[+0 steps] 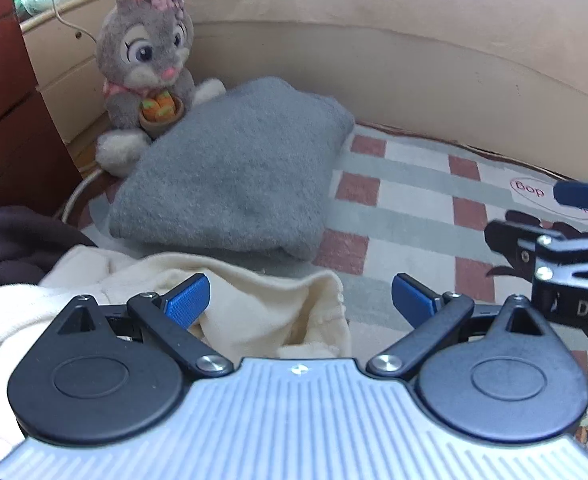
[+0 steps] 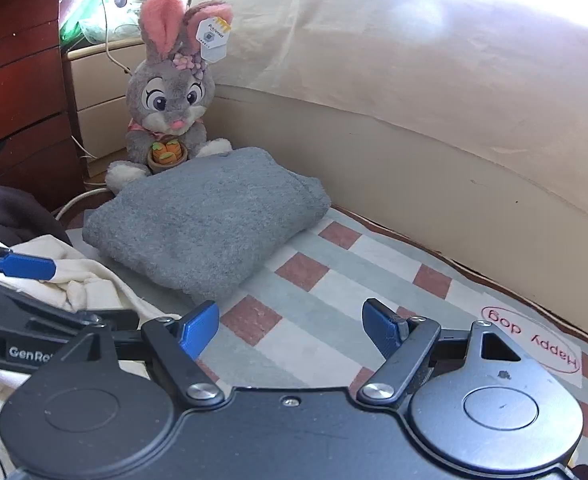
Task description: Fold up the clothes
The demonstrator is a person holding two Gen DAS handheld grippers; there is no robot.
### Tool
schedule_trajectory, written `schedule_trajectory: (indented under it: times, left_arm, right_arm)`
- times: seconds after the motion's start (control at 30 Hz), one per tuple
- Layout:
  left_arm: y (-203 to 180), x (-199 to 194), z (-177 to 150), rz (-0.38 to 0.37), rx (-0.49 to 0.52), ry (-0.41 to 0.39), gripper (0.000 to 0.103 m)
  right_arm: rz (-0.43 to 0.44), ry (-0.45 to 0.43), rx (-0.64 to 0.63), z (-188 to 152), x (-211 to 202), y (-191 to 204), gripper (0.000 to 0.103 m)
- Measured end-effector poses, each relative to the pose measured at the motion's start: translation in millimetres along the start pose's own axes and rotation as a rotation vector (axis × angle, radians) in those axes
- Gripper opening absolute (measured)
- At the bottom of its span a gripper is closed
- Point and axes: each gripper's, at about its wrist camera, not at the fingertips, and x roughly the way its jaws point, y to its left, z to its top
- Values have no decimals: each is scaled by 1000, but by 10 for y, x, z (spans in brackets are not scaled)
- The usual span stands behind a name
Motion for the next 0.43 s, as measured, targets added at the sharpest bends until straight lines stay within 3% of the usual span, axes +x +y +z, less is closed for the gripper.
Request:
schedule_trajectory:
  times: [0.43]
  left_arm:
    - [-1, 51, -30, -41, -7, 36, 99]
  right_arm:
    - [-5, 1, 33, 21, 16, -65, 83]
